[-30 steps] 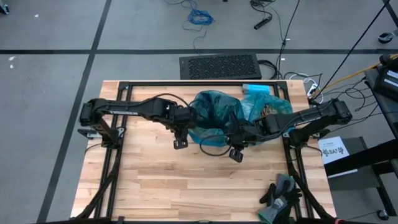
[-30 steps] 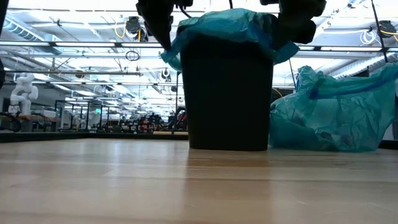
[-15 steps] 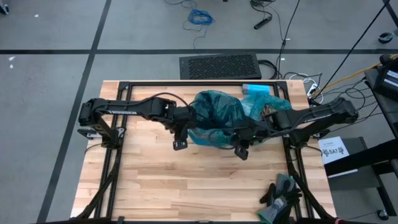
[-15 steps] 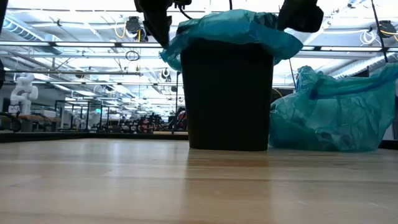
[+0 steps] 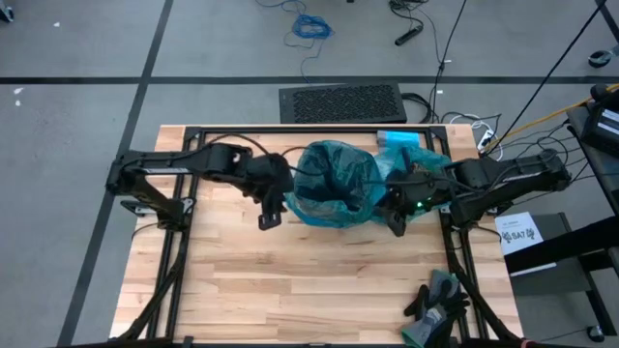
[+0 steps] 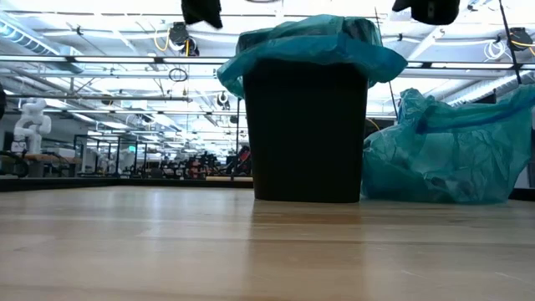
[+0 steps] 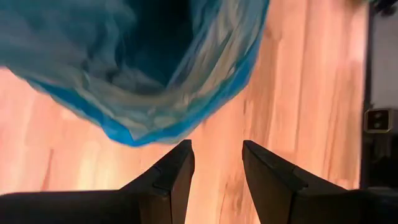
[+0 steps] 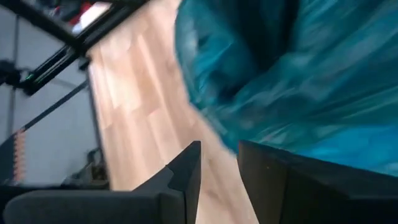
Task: Place trash/remove bag and relplace
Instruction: Put the blue trash bag into the black trash bin
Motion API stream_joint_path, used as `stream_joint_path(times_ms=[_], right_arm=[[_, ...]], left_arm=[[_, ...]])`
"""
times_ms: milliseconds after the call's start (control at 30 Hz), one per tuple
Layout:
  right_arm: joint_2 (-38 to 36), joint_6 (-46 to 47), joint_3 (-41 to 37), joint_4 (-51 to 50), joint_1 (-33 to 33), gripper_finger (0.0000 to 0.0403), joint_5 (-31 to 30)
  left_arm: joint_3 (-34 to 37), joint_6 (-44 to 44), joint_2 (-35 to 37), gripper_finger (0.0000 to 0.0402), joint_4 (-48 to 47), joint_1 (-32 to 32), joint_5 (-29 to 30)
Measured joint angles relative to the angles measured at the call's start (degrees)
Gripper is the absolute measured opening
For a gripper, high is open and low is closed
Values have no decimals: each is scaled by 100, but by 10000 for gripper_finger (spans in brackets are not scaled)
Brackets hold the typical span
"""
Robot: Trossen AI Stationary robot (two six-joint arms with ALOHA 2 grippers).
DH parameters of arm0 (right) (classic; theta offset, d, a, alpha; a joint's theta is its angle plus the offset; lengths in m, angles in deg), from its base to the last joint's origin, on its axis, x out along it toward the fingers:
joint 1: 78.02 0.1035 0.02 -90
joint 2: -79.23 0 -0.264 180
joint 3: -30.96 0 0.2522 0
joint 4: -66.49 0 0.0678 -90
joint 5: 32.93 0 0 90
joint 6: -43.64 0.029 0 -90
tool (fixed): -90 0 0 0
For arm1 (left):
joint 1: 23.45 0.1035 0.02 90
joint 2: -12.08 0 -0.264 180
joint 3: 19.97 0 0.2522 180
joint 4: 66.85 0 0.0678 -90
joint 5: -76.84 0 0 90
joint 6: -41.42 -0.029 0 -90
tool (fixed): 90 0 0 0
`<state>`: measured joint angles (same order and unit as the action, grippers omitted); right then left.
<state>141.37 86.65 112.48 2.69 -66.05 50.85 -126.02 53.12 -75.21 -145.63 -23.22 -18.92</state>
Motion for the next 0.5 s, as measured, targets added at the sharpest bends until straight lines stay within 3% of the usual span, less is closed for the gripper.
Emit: stream_joint_path(times_ms=[100,300,400,500], right_arm=[[-71,-156,0,-2,-58,98,-584],[-45,-186,0,-223,-627,98,-1562],[-38,-197,0,-226,-1084,98,-1603],[-40,-360,0,-141,-1601,98,-1312]], left_arm=[[0,-176,206,142,269,0,39],[0,-622,520,141,692,270,1003],[0,-826,573,141,821,700,1094],[0,-1246,569,141,933,1296,680]])
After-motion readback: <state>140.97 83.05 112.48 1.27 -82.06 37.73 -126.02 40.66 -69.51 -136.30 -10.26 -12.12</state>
